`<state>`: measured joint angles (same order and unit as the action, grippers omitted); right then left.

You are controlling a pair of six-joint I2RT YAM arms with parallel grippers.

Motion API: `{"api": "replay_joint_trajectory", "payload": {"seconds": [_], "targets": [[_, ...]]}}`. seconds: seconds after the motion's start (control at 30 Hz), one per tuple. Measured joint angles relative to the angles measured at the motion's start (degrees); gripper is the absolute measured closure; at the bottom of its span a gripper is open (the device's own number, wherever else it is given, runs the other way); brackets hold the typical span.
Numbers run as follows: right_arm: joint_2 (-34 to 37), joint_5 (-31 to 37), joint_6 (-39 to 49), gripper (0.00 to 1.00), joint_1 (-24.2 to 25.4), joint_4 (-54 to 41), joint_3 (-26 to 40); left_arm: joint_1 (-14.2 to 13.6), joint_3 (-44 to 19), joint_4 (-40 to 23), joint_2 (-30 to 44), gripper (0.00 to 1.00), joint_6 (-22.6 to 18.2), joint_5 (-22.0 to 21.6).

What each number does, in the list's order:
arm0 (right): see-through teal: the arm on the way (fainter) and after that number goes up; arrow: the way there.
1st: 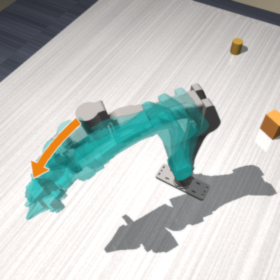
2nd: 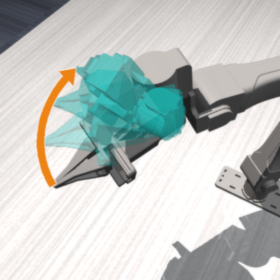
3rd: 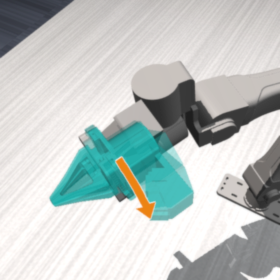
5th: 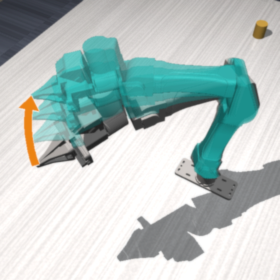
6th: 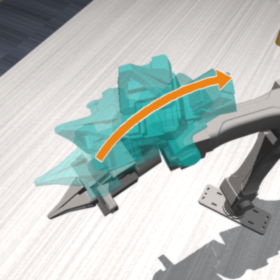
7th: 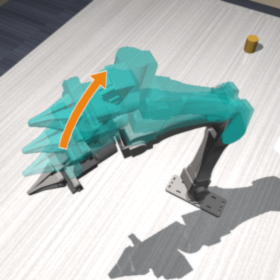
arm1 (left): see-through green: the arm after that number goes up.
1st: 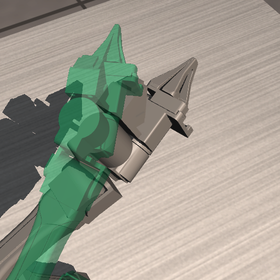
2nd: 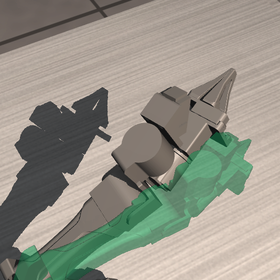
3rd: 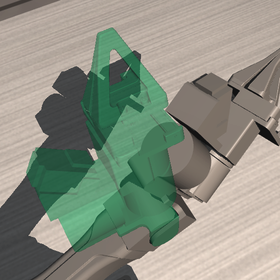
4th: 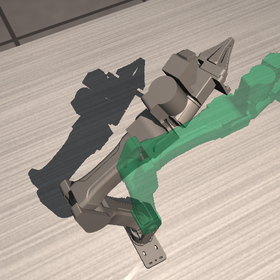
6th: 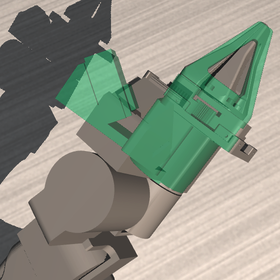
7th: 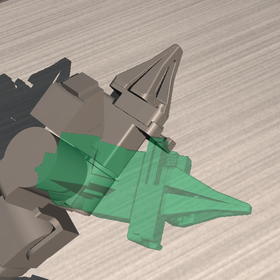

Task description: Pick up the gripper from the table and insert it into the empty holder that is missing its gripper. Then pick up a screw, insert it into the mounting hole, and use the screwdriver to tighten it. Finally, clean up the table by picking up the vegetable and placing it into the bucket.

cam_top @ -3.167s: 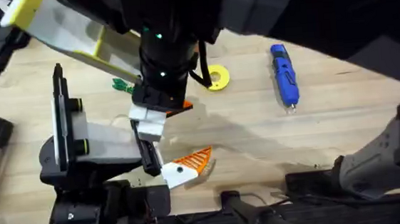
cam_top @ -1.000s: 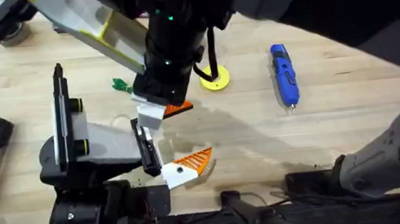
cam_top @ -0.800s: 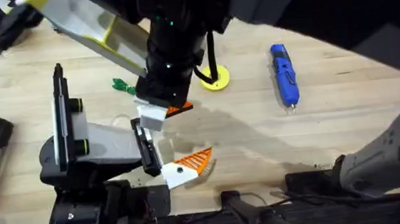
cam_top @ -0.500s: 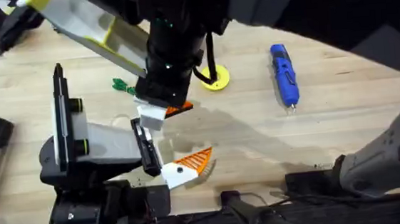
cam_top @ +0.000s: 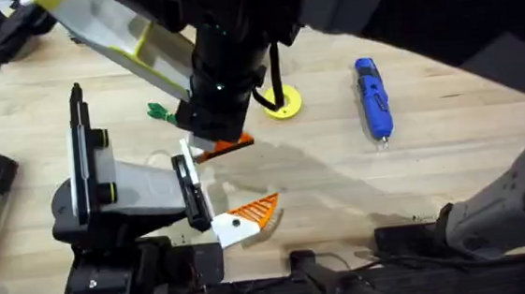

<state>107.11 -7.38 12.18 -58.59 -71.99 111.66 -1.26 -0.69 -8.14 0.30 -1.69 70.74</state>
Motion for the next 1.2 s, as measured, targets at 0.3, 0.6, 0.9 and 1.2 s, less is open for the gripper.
{"api": "replay_joint_trajectory", "payload": {"seconds": [0.3, 0.6, 0.9, 1.2], "targets": [[0.00, -0.02, 0.02, 0.995, -0.09, 0.02, 0.00, 0.00, 0.02, 0.00, 0.00, 0.015, -0.01, 0.02], [0.00, -0.02, 0.01, 0.996, -0.11, 0.00, 0.00, 0.00, 0.01, 0.00, 0.01, 0.015, -0.01, 0.02], [0.00, -0.02, 0.01, 0.996, -0.27, -0.31, 0.00, 0.00, 0.00, 0.00, 0.01, 0.015, -0.01, 0.02], [0.00, 0.03, 0.00, 0.996, -0.63, -1.40, -0.25, -0.11, 0.02, -0.02, 0.02, 0.015, 0.02, 0.20]]}}
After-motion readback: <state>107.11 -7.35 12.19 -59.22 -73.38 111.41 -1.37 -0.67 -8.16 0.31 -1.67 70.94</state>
